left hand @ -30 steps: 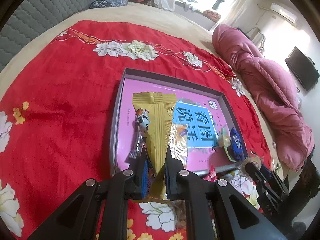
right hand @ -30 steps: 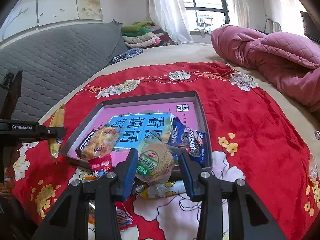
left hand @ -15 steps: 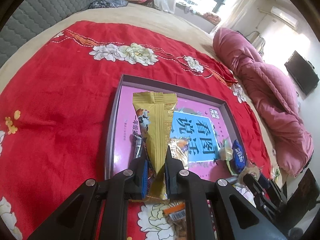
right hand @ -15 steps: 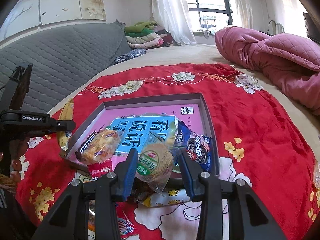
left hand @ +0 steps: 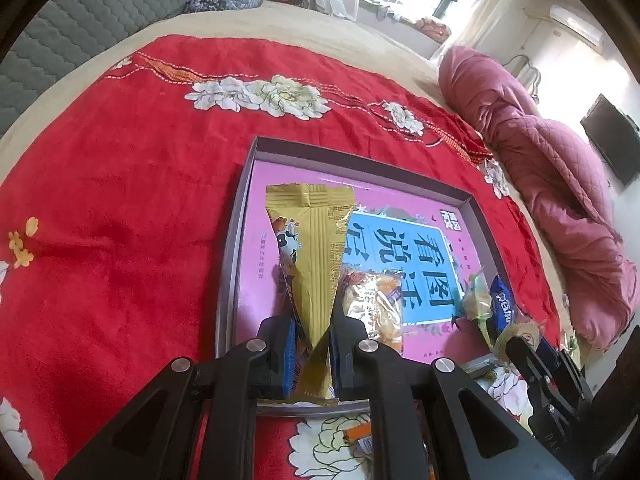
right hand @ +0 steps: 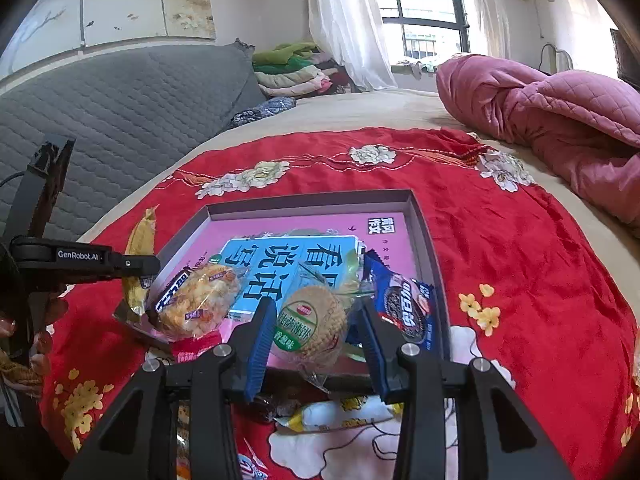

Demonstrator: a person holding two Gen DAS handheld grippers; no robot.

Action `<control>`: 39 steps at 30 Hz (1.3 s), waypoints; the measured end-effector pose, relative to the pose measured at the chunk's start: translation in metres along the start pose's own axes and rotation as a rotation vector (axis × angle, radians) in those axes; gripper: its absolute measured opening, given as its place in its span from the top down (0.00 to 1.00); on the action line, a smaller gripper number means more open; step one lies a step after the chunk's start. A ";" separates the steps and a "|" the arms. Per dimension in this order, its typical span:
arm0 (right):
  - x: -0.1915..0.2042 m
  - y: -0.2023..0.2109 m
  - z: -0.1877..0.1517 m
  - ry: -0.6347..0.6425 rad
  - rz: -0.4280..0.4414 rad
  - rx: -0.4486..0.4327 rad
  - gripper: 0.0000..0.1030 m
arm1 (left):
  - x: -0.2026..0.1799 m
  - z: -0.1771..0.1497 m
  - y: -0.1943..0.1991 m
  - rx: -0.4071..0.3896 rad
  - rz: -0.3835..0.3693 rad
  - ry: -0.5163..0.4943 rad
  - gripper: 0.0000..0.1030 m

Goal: Organize snacks
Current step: 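Lift the gold packet with the left tool toward the tray while the right tool carries the round cookie there, then lower the gold packet into the tray and open the left tool while the right tool releases the round cookie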

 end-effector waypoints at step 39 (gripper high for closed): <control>0.009 -0.035 -0.012 0.026 0.015 0.098 0.59 | 0.003 -0.016 -0.013 0.068 -0.001 0.005 0.85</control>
Point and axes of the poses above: each gripper's, at about its wrist camera, not at the fingertips, and y roughly against the way its jaws point, x to its left, z to its top, the point moved 2 cm from there along -y, roughly the way its jaws point, and after that the axes turned 8 degrees about z, right-handed, at the moved point
